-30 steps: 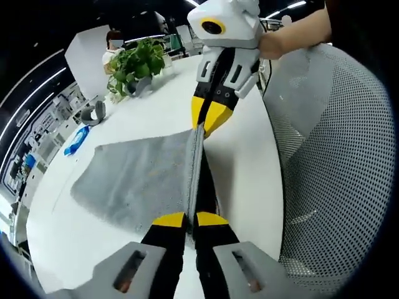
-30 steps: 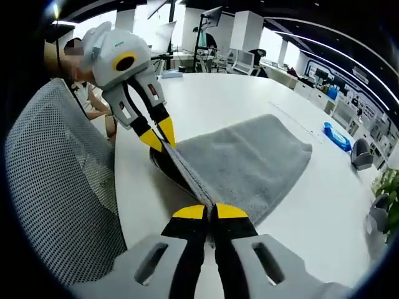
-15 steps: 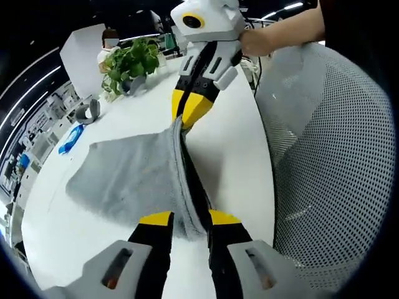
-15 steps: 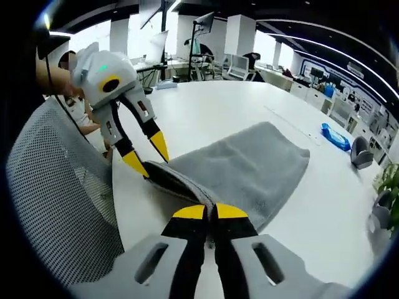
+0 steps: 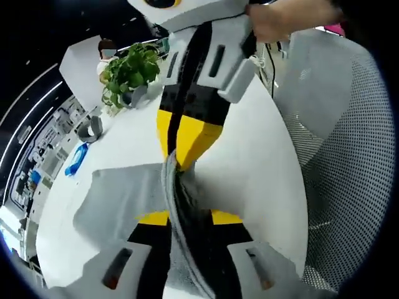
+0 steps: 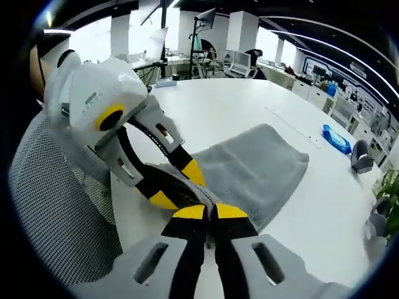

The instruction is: Fold the towel on the table until its edges align and the towel forms a compact rectangular stack.

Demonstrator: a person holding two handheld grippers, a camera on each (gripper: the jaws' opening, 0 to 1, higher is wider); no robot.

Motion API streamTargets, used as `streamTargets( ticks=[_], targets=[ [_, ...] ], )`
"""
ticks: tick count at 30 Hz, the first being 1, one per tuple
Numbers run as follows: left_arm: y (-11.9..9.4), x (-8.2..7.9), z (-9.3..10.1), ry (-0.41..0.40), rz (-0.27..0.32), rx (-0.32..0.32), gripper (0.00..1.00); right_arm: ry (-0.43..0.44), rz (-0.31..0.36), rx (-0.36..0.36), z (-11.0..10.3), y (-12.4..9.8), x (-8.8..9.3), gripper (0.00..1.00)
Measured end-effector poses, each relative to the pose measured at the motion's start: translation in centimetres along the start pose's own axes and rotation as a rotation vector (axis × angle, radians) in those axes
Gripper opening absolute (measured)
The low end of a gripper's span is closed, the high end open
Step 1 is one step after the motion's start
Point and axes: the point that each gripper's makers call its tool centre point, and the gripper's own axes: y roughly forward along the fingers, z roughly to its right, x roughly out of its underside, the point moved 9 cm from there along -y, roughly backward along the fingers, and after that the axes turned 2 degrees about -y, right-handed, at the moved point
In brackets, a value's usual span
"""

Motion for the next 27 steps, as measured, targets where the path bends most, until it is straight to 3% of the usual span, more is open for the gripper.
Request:
streamTargets(
  ticks=[1,3,4,6,7,9,10,13,17,20,22,24,27],
  targets=[
    [-0.1,0.0,-0.1,-0.045,0.012,0.010,0.09,-0.011,0.000,-0.007,0.0,-0.1,0.0,0.02],
    [-0.3,0.0,-0.4,-0.121,0.056,0.034,0.07,-0.148,0.014,-0.004,0.2,-0.5,0.1,0.06],
    [-0.5,0.0,-0.6,-0.159,0.070,0.048,0.07,-0.200,0.009,0.006,0.2,-0.7,0.1,0.13],
    [-0.8,0.1,-0.9,-0.231,0.080,0.076,0.07,-0.346,-0.026,0.090,0.6,-1.0,0.2,0.37],
    [-0.8,0.1,-1.0,-0.247,0.086,0.090,0.07,-0.385,-0.045,0.068,0.6,-1.1,0.2,0.38],
    [-1.1,0.0,-1.2,-0.251,0.090,0.106,0.06,-0.468,-0.052,0.044,0.4,-1.0,0.2,0.31],
    [-1.3,-0.2,-1.3,-0.261,0.090,0.117,0.06,-0.549,-0.065,0.054,0.5,-0.9,0.1,0.30],
    [-1.7,-0.6,-1.4,-0.257,0.084,0.139,0.06,-0.665,-0.095,0.039,0.2,-0.5,0.1,0.30],
    [-2.4,-0.6,-1.6,-0.246,0.070,0.165,0.06,-0.805,-0.118,0.043,0.1,-0.5,-0.3,0.09],
    [-2.9,-0.5,-1.5,-0.208,0.071,0.174,0.07,-0.762,-0.082,0.035,0.0,-0.6,-0.6,0.06],
    [-3.3,-0.2,-1.5,-0.020,0.067,0.141,0.07,-0.682,-0.049,0.012,-0.2,-0.7,-0.8,0.05],
    [-3.7,0.0,-1.4,0.114,0.050,0.092,0.08,-0.603,-0.024,-0.006,-0.2,-1.0,-1.1,0.04],
    [-4.5,0.6,-0.8,0.136,0.046,0.060,0.10,-0.497,-0.003,0.004,0.5,-1.3,-1.2,0.04]
  ],
)
